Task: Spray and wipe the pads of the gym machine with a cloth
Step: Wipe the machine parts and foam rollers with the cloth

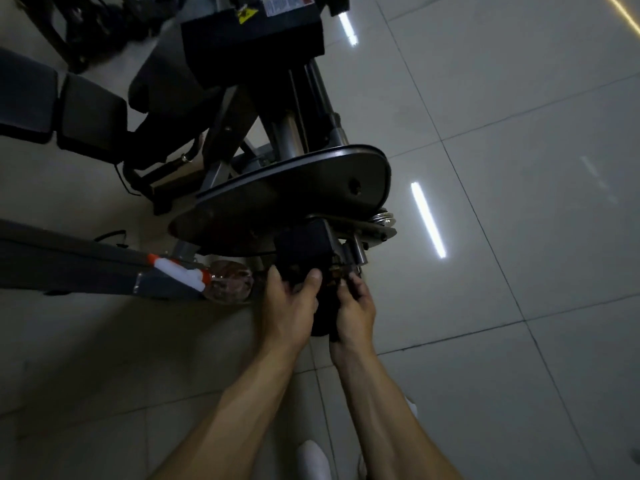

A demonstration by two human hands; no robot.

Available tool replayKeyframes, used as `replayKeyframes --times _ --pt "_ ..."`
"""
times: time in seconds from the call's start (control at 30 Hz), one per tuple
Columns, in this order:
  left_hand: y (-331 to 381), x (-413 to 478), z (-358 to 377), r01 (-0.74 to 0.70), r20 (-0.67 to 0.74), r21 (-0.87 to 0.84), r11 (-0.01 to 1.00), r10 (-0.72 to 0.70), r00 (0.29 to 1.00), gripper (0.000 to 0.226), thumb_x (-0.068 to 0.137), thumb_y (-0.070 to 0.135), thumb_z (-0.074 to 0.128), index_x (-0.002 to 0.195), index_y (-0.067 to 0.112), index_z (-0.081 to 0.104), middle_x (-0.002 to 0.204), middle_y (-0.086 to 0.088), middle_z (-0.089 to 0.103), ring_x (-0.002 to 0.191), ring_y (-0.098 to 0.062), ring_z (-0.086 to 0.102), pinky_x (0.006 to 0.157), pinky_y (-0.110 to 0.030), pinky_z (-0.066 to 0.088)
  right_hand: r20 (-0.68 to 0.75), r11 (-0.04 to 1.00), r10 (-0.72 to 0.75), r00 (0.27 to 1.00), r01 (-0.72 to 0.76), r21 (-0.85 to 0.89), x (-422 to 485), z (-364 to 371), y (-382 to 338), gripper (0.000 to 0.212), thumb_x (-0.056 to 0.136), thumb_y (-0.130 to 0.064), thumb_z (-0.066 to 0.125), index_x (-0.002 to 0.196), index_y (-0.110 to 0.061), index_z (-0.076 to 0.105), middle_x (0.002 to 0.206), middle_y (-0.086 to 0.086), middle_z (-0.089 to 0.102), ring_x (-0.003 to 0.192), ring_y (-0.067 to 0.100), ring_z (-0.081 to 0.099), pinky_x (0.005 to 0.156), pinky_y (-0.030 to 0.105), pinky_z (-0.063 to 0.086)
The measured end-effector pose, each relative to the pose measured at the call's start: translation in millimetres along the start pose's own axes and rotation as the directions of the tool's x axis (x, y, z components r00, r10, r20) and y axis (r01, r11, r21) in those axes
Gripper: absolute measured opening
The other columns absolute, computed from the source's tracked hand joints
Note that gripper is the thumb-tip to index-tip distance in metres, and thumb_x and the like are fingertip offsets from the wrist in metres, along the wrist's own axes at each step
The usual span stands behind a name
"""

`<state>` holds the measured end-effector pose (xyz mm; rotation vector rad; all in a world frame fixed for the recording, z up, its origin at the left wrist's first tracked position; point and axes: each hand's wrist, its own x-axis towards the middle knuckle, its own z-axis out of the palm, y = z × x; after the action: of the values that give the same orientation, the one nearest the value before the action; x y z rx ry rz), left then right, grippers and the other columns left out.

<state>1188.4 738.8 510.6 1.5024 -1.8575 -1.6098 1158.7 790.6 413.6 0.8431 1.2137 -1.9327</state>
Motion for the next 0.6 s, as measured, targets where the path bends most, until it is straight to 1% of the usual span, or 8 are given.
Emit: replayKeyframes --times 0.1,0.17,0.23,0.3,0.4,0.47,0.53,0.6 --pt "-25.0 -4.7 -18.3 0.095 -0.093 -0.100 0.991 -0.104 0.990 0.024 0.103 0.003 0.052 0.121 0.016 0.063 0.111 0.005 0.068 0.093 0.005 0.065 0.075 -0.005 0.046 0.082 0.984 0.021 0.996 -0.006 -0.179 -5.9 1.0 12.1 0.025 0.101 -0.002 0.056 0.121 -0.011 0.068 0.113 0.019 0.074 0.101 0.037 0.072 0.086 0.043 0.058" --pt "-45.4 -7.3 -25.7 0.215 -0.119 -0.116 0.970 -0.229 0.966 0.025 0.105 0.007 0.049 0.116 0.022 0.066 0.109 0.009 0.067 0.095 -0.001 0.062 0.082 -0.014 0.047 0.179 0.929 0.045 0.983 0.024 -0.369 -14.3 -1.7 14.9 0.025 0.100 -0.002 0.057 0.118 -0.014 0.070 0.109 0.013 0.077 0.094 0.029 0.075 0.081 0.039 0.059" --pt "-62.7 -9.1 -27.3 0.328 -0.012 -0.154 0.932 -0.334 0.943 0.023 0.106 0.016 0.053 0.108 0.029 0.071 0.109 0.004 0.073 0.100 -0.011 0.067 0.090 -0.030 0.053 0.260 0.847 0.053 0.964 0.094 -0.522 -28.8 -6.7 14.9 0.027 0.099 -0.004 0.059 0.117 -0.021 0.070 0.109 0.007 0.077 0.098 0.022 0.075 0.086 0.037 0.061" --pt "-76.2 -12.0 -28.9 0.370 0.084 -0.205 0.906 -0.361 0.929 0.020 0.103 0.023 0.059 0.107 0.035 0.074 0.110 0.002 0.077 0.105 -0.020 0.071 0.097 -0.045 0.056 0.282 0.787 0.045 0.958 0.140 -0.600 -47.9 -11.3 15.2 0.035 0.099 -0.002 0.055 0.125 -0.023 0.063 0.115 0.005 0.073 0.105 0.021 0.072 0.088 0.038 0.062" --pt "-84.7 -20.7 -24.4 0.362 0.103 -0.234 0.902 -0.347 0.932 0.027 0.101 0.020 0.063 0.124 0.032 0.068 0.115 0.002 0.075 0.107 -0.019 0.071 0.091 -0.045 0.060 0.261 0.779 0.085 0.962 0.100 -0.619 -72.7 -21.9 2.5 0.036 0.099 0.002 0.048 0.126 -0.020 0.059 0.116 0.010 0.071 0.097 0.018 0.072 0.070 0.029 0.061" --pt "-82.8 -19.6 -22.9 0.378 0.123 -0.301 0.876 -0.357 0.926 0.025 0.102 0.018 0.061 0.125 0.026 0.068 0.114 -0.003 0.075 0.103 -0.023 0.072 0.084 -0.040 0.061 0.256 0.725 -0.012 0.967 0.184 -0.664 -80.5 -25.8 -10.2 0.037 0.098 0.007 0.046 0.118 -0.016 0.066 0.113 0.010 0.073 0.093 0.012 0.073 0.068 0.023 0.058" --pt "-74.7 -9.8 -20.5 0.408 0.150 -0.375 0.833 -0.380 0.913 0.015 0.103 0.017 0.059 0.113 0.021 0.070 0.101 -0.011 0.075 0.087 -0.031 0.071 0.068 -0.038 0.056 0.236 0.637 -0.221 0.946 0.323 -0.700 -84.0 -28.6 -29.1 0.040 0.097 0.010 0.045 0.113 -0.017 0.070 0.113 0.001 0.073 0.104 0.009 0.070 0.086 0.024 0.057" --pt "-57.6 6.4 -19.0 0.475 0.218 -0.447 0.758 -0.423 0.879 0.016 0.102 0.014 0.056 0.096 0.004 0.068 0.081 -0.018 0.065 0.068 -0.030 0.058 0.055 -0.036 0.041 0.221 0.577 -0.401 0.889 0.432 -0.693 -84.5 -24.7 -52.5 0.037 0.102 0.003 0.048 0.119 -0.022 0.069 0.117 -0.008 0.072 0.112 0.006 0.067 0.103 0.031 0.052"
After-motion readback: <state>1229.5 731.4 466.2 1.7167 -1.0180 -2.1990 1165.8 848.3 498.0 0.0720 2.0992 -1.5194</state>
